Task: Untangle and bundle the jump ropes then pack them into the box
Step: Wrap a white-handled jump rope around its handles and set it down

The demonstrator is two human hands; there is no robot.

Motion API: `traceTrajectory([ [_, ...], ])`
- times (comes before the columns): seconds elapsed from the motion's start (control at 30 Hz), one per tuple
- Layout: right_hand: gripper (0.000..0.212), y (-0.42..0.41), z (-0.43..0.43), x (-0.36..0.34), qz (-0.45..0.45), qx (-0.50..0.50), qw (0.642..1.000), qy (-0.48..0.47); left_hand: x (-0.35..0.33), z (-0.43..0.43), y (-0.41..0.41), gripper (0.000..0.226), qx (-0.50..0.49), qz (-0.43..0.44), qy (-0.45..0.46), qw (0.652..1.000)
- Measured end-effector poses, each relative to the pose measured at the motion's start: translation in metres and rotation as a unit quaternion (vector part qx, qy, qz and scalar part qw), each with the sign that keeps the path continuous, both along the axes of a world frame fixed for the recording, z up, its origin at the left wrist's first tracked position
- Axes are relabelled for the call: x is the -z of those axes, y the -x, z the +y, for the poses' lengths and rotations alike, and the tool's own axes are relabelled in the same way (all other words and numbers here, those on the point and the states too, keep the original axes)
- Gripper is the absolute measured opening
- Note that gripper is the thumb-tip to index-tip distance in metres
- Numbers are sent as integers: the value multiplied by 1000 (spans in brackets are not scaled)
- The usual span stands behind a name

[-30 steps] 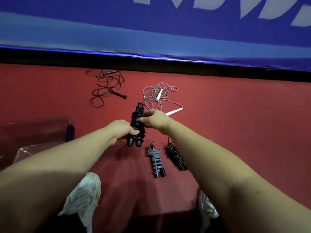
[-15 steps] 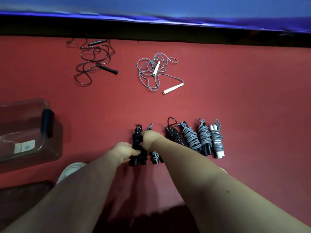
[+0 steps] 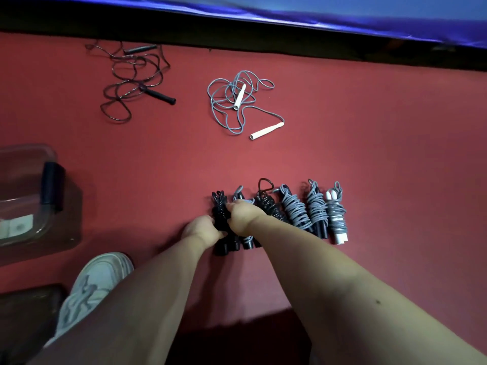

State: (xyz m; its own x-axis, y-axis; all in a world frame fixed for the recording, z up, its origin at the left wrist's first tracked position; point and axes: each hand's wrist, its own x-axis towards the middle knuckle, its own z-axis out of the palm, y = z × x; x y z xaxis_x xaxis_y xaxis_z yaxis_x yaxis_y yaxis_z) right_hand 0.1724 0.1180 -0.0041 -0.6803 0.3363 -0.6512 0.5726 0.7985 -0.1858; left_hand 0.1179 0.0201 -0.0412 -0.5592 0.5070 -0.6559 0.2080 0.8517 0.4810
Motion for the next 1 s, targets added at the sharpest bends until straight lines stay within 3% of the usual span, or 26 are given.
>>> traceTrajectory([
  [0.13,40,10,6,-29,9,11,1000,-6,-35,-3,13,38,52,25,48,997],
  [0.23,55,14,12,-70,15,-22,998,-54,-82,1,26,47,99,91,73,988],
  [0.37,57,8,15,-143,65,-50,989,-121,-164,8,32,56,133,182,43,973],
  [0.6,50,-47,-6,-252,114,-81,968,-210,-288,-17,-7,51,179,316,-7,932],
  [0.83,52,-120,-29,-321,110,-82,950,-279,-349,-56,-59,49,173,350,-51,919],
  [1.0,55,-124,-25,-323,164,-70,955,-236,-351,-58,-60,44,170,341,-68,922],
])
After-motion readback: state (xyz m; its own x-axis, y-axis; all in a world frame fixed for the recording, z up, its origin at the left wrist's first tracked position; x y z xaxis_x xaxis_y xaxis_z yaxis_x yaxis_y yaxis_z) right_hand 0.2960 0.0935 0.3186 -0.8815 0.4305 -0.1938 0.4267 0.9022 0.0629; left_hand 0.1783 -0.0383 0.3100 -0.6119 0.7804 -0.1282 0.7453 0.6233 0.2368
